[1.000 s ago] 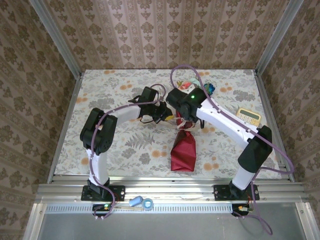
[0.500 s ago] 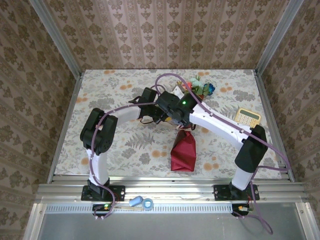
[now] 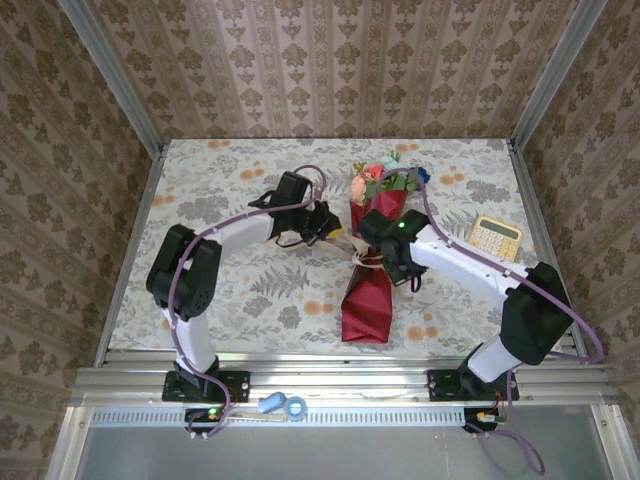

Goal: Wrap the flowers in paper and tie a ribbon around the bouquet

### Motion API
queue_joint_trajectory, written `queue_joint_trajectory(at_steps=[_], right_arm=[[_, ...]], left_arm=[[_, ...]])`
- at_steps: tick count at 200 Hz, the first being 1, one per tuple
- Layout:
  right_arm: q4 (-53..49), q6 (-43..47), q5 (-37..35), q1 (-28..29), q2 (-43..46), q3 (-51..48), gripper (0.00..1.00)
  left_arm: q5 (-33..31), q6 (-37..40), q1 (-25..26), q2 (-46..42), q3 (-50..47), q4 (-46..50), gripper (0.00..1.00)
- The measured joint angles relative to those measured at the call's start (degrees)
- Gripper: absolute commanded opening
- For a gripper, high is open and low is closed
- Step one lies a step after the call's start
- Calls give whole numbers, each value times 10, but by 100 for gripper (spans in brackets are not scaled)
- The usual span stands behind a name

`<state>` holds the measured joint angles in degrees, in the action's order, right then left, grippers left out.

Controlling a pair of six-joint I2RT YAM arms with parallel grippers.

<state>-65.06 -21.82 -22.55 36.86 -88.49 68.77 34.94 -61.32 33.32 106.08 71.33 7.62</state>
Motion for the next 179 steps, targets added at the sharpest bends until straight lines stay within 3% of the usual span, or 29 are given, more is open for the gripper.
queue_joint_trajectory(at_steps=[66, 123, 158, 179], right_arm=[[42, -26, 108, -101, -82, 33, 0], [64, -50, 141, -159, -143, 78, 0], [73, -70, 156, -173, -142, 74, 26], [80, -81, 176, -178, -132, 60, 37]], left_arm=[[-21, -14, 0, -17, -27, 3, 0], [-45, -28, 0, -47, -47, 10, 0], [-50, -45, 0, -63, -73, 7, 0], [-50, -61, 2, -64, -94, -4, 0]])
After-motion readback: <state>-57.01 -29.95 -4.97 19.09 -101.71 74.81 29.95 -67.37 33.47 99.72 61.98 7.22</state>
